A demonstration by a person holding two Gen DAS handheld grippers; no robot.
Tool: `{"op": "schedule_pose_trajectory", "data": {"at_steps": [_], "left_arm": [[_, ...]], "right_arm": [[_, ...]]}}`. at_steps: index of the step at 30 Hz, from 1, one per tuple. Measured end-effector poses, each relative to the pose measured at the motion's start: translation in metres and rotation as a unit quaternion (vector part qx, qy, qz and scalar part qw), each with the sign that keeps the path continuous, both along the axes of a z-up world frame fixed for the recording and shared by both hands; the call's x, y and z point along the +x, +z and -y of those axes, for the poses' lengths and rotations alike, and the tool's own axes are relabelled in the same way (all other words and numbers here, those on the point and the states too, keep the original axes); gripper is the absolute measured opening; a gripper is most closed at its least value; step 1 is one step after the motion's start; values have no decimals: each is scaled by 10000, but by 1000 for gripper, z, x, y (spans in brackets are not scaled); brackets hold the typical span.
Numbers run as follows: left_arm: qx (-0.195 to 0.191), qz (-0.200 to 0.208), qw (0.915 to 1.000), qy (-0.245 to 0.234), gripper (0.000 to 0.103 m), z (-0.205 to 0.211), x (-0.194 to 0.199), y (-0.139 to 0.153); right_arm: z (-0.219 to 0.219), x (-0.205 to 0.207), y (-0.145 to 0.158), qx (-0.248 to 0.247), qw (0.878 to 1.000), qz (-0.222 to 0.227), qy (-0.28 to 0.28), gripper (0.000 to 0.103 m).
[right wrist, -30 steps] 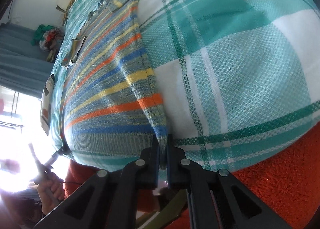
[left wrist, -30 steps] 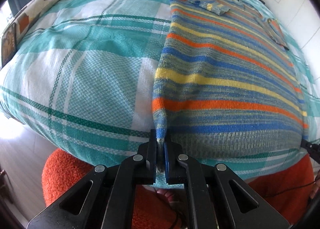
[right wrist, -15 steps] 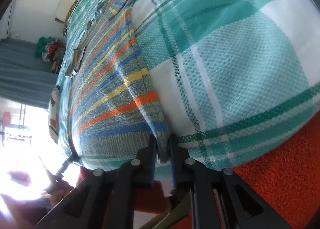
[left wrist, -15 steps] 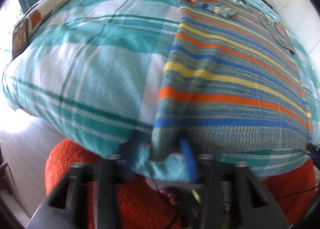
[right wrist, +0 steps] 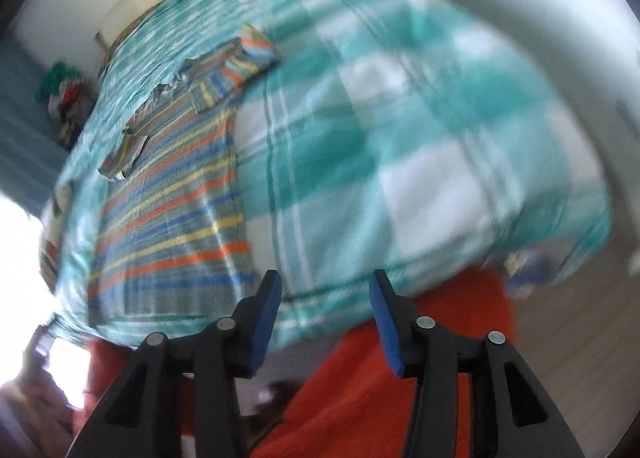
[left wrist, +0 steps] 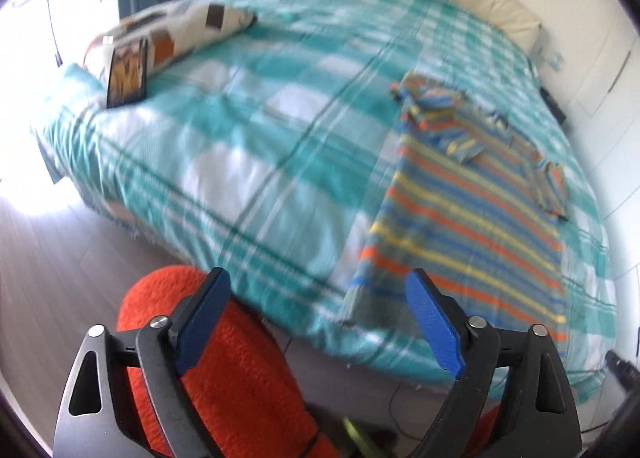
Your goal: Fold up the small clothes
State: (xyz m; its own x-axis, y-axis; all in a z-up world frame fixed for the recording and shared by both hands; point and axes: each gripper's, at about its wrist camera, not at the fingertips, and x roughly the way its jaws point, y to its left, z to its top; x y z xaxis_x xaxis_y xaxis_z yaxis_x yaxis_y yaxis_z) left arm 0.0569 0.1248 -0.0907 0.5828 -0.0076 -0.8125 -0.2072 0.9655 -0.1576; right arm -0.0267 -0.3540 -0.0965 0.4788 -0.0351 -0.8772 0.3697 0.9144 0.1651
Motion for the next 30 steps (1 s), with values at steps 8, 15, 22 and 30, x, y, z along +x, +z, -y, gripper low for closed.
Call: {"op": "schedule_pose_trajectory", "data": {"at_steps": [8,15,22,30], "left_arm": [[278,139,9992,-241,95,24,11,-28],[-32,15,9999,-111,95,13,7,-40],[-114,-44,9999,68,95,3,5,-41],[-156,-164,9997,66,95,-1,9,-52]], "right_arm": [[-37,124,15,-1028,9739,486,1965,52],[-86,277,-34,-1140,9516,210,2845,52],[-93,353,-94,-1138,9647,-436,2333,15],[109,272,-6,-76,9955,815,-471,4]]}}
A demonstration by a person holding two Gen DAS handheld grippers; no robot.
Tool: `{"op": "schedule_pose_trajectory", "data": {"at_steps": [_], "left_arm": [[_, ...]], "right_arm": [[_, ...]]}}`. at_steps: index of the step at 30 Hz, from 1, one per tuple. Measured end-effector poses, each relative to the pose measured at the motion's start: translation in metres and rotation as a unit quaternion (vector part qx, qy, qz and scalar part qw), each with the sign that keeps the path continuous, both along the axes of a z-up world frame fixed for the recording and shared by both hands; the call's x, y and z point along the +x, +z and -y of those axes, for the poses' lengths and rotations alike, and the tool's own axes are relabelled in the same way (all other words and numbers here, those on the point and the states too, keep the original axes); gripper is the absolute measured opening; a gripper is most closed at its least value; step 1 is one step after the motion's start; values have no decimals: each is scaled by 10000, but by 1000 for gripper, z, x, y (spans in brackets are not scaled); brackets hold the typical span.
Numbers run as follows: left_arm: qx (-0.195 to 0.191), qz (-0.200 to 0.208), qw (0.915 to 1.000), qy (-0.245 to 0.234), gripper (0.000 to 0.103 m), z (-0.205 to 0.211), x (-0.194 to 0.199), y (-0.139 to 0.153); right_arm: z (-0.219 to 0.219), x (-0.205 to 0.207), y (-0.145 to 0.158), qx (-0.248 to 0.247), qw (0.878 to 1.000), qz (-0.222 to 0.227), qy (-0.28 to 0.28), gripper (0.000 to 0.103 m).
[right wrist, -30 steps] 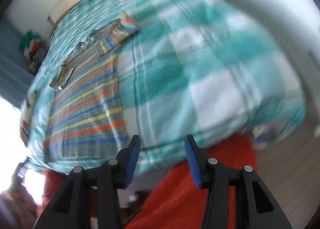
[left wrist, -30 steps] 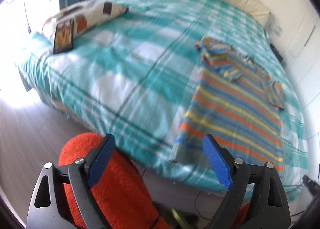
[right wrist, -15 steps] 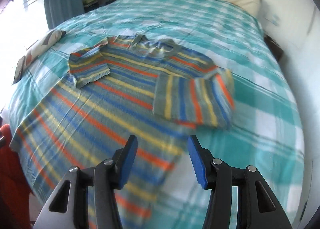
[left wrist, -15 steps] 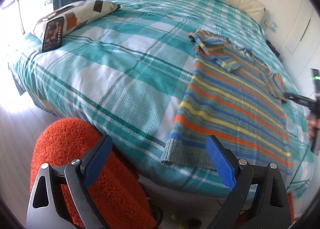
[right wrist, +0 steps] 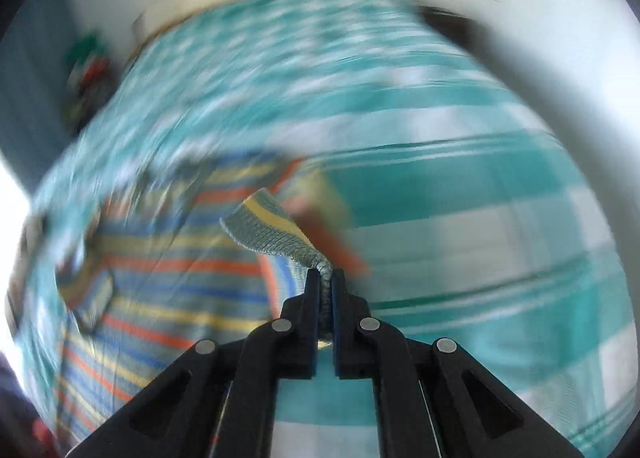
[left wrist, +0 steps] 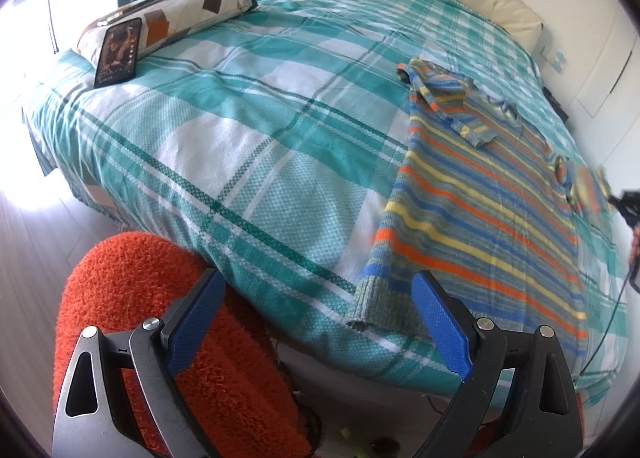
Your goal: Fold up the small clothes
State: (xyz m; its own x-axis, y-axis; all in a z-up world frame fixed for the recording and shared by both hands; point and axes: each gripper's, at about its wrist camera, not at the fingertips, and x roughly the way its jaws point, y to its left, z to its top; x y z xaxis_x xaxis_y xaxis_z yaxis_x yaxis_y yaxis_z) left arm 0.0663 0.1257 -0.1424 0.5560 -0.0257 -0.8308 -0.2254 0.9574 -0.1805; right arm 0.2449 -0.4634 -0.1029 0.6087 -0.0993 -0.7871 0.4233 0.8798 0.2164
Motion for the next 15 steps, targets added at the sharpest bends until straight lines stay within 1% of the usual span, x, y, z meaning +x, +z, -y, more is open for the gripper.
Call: {"op": "schedule_pose_trajectory", "data": {"at_steps": [2,4,7,9,13,15], "left_arm": [[-117,-21,9999,0,95,0,2,-2],[-161,-26,9999,-29,95,3,4,-2],[-32,0,9998,-209,95,16,6,0],[166,23,9991,-389,95,26,5,1],[516,18,9969,-599,95,38,3,2],[591,20,9963,-617,95,38,1,2]], "right_arm": [[44,-30,-2,174,9984,-78,-526,5],[70,-55,-10,271,9961,-204,-810,4],[92,-79,-30,887,9891,-198,-1158,4],[94,-83,-43,1026,9866,-258,-1245,4],[88,-82,-70,785,9877,-604,-1214,4],[89,-87,-81,856,9857,-602,-1318,4]]}}
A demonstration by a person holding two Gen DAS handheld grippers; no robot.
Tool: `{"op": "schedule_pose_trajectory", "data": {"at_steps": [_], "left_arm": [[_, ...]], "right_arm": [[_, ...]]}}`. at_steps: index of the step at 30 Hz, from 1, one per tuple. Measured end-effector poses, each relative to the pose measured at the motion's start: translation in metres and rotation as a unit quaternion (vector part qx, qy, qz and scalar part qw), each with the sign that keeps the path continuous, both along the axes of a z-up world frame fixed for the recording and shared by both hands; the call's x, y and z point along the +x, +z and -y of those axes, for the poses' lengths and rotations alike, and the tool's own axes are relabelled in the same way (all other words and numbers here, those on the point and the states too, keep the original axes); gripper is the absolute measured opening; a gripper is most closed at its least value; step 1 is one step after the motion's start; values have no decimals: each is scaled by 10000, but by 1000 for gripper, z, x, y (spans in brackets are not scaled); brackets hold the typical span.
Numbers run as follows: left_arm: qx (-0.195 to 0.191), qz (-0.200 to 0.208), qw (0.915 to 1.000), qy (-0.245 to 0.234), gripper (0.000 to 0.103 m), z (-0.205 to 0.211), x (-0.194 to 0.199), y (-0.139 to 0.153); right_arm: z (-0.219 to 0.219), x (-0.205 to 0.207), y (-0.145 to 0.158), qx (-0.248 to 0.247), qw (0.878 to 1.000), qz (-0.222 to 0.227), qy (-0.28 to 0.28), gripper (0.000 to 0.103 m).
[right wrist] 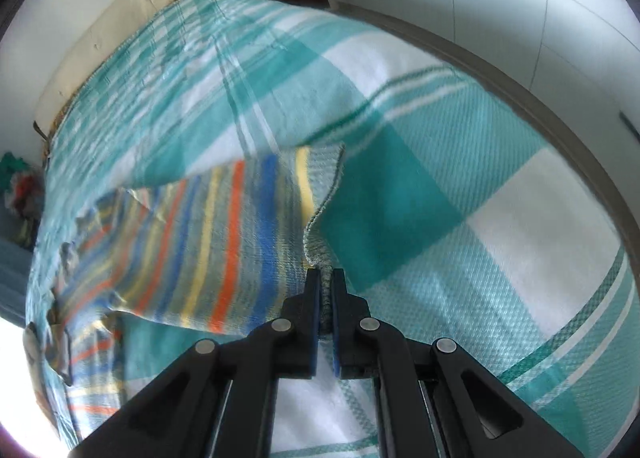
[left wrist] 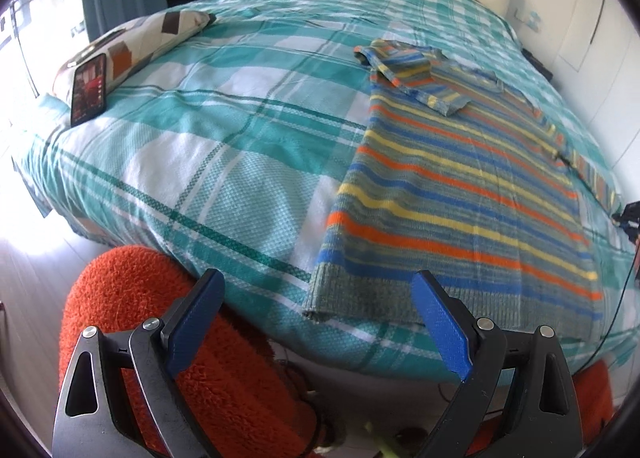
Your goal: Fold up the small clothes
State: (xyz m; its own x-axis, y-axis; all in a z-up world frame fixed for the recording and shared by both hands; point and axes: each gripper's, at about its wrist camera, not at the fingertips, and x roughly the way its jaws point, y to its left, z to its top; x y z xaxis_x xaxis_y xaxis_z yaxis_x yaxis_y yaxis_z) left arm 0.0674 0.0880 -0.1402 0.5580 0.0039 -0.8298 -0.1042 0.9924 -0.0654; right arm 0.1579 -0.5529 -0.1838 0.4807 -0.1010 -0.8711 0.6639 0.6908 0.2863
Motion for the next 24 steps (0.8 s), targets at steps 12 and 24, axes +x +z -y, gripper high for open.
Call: {"op": "schedule_pose_trajectory", "data": {"at_steps": [12,24], "left_arm": [[-343,-126,9980,521,95,-37,-3,-9],[-200,-134,9996,178,95,-20,2,-11]], "right_arm": [[9,-37,25,-920,9950,-366,104,15],[-187,-124,57,-1093,9708,670,2028,51]]}}
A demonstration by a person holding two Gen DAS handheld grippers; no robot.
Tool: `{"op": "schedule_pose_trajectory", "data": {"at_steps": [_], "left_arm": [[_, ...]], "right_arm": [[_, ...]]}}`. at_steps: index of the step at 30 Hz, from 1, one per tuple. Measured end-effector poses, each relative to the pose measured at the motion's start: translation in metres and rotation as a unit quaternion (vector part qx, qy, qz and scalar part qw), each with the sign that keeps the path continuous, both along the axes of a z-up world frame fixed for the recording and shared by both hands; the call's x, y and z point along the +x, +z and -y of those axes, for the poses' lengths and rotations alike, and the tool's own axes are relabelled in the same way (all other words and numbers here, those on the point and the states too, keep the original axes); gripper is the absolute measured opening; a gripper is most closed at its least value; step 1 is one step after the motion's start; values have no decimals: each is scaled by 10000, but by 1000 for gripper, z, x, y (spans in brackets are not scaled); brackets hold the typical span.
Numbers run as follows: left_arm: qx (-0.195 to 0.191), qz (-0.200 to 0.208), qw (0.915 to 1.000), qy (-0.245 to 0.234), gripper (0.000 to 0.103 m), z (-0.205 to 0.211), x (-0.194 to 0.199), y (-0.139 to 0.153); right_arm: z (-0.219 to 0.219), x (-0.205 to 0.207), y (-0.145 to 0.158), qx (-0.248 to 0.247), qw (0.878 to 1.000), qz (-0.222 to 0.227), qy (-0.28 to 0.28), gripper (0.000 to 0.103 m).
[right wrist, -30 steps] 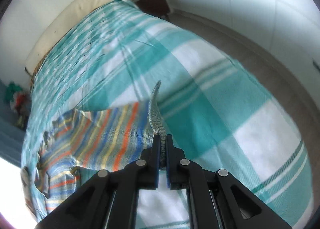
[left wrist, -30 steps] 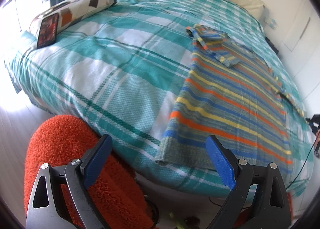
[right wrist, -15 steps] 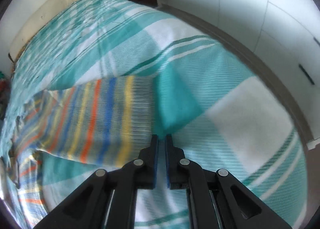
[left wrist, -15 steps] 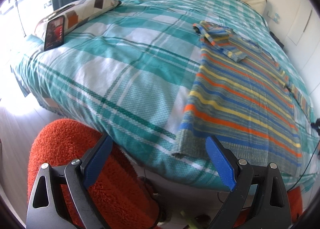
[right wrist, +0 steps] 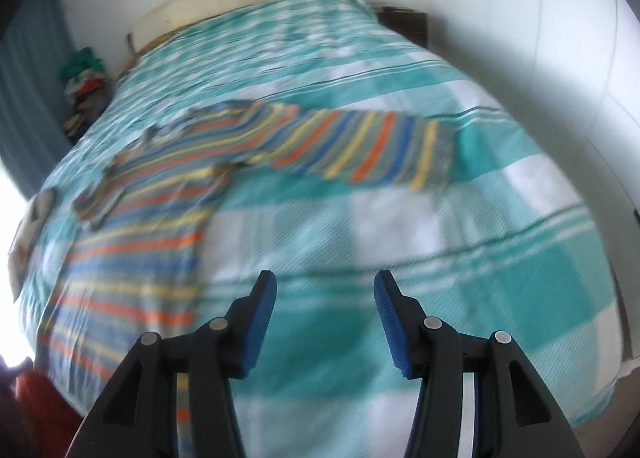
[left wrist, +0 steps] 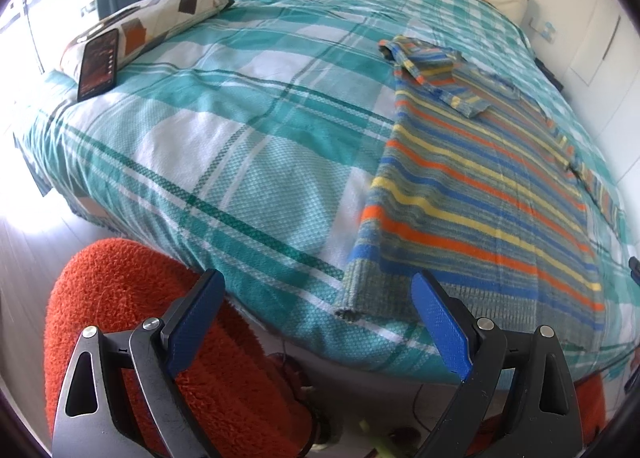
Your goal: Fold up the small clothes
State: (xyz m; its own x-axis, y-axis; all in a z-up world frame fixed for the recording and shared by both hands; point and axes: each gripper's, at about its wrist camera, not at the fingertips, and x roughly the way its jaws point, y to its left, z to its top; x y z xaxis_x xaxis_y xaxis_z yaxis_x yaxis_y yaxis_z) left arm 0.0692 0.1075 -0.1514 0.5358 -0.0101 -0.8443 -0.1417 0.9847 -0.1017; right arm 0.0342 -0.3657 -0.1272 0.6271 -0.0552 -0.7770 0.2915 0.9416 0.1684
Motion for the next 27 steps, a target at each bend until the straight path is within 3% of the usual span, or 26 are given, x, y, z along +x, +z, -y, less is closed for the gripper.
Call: {"op": "schedule_pose_trajectory", "data": {"at_steps": [7,10,20,23,27], "left_arm": [[240,28,9992,-309,95,14,0,0],[260,104,9989,-383,95,17,-2,4],[213,365,9965,-722,95,28,-11,27],[-28,274,9944,-1017,95,32,-15,44],[-962,223,9853,-1394,95,33,1,86]], "right_arm": [[-82,-31,0,216,9976,160,642,56],[-107,-31,9,22,9948,286,979,57],[-152,-33,30,-312,9860,387,1592,57],[-161,-37,39,-462,9832,356,1728,58],[-174,-43,52,-608,9791,395,1899,63]]}}
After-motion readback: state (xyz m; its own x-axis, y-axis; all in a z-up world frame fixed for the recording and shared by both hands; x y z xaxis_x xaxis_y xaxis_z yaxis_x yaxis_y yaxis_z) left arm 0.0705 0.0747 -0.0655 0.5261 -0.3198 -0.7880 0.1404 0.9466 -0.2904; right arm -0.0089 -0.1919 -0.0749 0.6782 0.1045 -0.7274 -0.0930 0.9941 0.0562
